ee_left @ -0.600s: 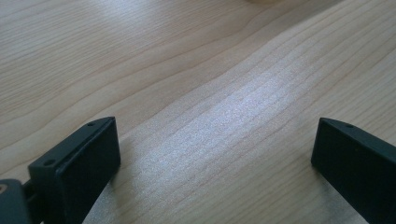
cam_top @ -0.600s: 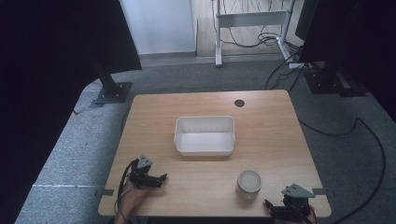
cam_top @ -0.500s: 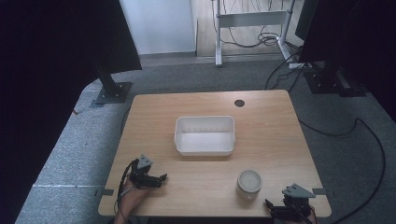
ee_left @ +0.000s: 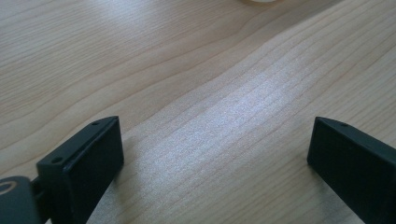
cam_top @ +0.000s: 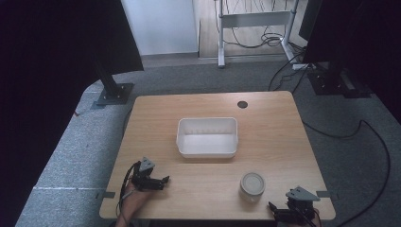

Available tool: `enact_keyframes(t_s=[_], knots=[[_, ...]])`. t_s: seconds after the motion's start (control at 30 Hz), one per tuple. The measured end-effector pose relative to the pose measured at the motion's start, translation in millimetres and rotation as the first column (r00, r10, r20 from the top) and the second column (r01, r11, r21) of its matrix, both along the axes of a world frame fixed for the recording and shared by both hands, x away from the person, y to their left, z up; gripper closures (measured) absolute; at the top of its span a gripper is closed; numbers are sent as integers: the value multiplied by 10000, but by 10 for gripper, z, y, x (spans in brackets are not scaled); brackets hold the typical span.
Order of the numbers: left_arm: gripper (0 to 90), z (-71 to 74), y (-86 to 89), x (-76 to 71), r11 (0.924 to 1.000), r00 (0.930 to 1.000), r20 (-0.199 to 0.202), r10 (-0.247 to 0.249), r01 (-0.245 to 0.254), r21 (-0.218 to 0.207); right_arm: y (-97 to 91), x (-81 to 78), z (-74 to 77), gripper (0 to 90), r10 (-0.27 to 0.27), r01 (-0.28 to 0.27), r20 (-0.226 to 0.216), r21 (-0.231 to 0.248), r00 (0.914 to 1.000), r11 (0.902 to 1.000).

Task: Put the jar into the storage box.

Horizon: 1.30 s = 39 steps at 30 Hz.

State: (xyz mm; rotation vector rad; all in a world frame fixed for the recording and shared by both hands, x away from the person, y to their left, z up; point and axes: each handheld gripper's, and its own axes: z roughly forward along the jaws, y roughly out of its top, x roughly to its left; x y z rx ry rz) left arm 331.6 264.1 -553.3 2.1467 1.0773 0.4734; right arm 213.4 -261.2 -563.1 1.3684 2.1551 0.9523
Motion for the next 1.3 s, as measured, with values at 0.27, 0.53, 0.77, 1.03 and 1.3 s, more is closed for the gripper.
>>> enact_keyframes(t_s=[0.27, 0.53, 0.77, 1.03, 1.3], knots=[[61, 7, -24, -44, 9999, 9999, 69, -121, 120, 17, -2, -3, -1, 23, 0, 0, 6, 5, 10000, 10000], [60, 28, -69, -98, 9990, 9989, 84, -457, 457, -5, -3, -4, -1, 23, 3, -3, 9, 12, 10000, 10000], [60, 75, -138, -139, 9967, 9969, 135, -778, 781, -232, -3, -4, -1, 23, 2, -2, 14, 12, 10000, 10000], [59, 115, -277, -169, 9905, 9912, 177, -1310, 1316, -387, -3, -5, -2, 23, -1, 1, 18, 18, 10000, 10000], [56, 166, -416, -210, 9819, 9839, 292, -1763, 1778, -649, -4, -6, -3, 23, 6, -6, 24, 24, 10000, 10000]])
